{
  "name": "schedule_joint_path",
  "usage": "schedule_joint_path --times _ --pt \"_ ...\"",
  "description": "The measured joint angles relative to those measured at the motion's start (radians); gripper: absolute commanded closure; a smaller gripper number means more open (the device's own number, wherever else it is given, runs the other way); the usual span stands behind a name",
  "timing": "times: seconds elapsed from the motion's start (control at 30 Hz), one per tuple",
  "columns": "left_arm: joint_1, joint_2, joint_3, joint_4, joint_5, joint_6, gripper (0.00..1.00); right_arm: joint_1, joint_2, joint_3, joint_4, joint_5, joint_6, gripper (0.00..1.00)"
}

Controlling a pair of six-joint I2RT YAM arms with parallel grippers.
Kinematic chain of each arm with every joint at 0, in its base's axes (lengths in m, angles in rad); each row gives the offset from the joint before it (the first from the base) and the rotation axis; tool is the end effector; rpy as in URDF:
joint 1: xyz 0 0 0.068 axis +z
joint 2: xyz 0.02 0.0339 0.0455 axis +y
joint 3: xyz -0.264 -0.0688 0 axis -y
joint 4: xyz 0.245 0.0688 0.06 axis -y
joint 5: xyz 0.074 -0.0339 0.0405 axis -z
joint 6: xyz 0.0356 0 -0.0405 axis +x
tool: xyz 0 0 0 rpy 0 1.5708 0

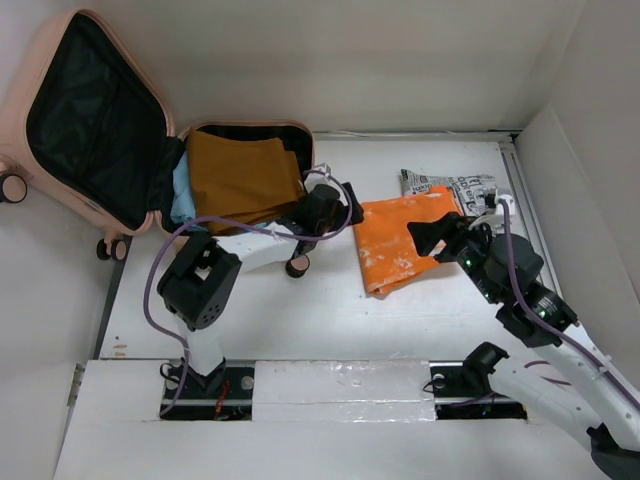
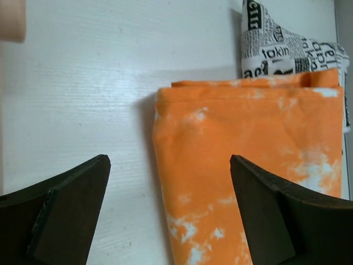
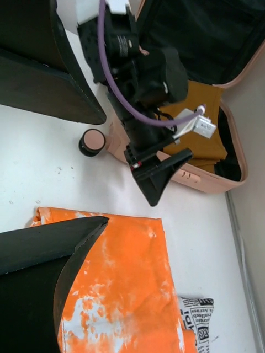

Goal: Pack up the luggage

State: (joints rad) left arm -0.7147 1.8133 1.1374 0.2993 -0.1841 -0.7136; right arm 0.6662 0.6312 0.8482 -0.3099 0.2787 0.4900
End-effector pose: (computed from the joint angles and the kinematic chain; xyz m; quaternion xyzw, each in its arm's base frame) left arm 0.3165 -0.2660 0.2232 -0.0512 0.8235 -0.3093 0.4728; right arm 0.1169 0.0794 0.3706 0.0288 0.7374 0.2785 0.6147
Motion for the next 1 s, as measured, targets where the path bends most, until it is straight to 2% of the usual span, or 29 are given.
schedule_joint_path --times 0.13,0.3,0.47,0.6,0.7,0.73,0.77,0.83,1.0 --pt "-0.048 -0.07 -0.111 0.013 0.026 -0.012 0.13 0.0 0.01 -0.021 0.008 0.0 0.0 0.27" --pt "-0.089 -0.041 -0.227 0.062 0.159 -0.076 0.13 0.0 0.019 -0.035 0.029 0.0 0.0 0.27" --pt "-0.081 0.043 -0.19 0.157 0.215 -0.137 0.18 0.0 0.024 -0.046 0.042 -0.001 0.002 0.27" --pt "-0.095 0.145 -0.077 0.182 0.219 -0.165 0.25 0.0 0.013 -0.047 0.042 -0.006 0.004 0.27" --pt "-0.117 0.21 0.0 0.18 0.2 -0.177 0.4 0.0 0.0 -0.047 0.043 -0.008 0.004 0.27" --pt "-0.122 0.224 0.014 0.179 0.187 -0.182 0.54 0.0 -0.003 -0.047 0.044 -0.008 0.004 0.27" --pt "-0.125 0.234 0.023 0.177 0.172 -0.187 0.79 0.0 -0.006 -0.047 0.045 -0.008 0.004 0.27" --pt "-0.127 0.253 0.025 0.171 0.152 -0.2 1.0 0.0 -0.016 -0.047 0.047 -0.009 0.004 0.27" --pt "-0.123 0.254 0.024 0.18 0.145 -0.198 1.0 0.0 -0.031 -0.047 0.048 -0.01 0.004 0.27"
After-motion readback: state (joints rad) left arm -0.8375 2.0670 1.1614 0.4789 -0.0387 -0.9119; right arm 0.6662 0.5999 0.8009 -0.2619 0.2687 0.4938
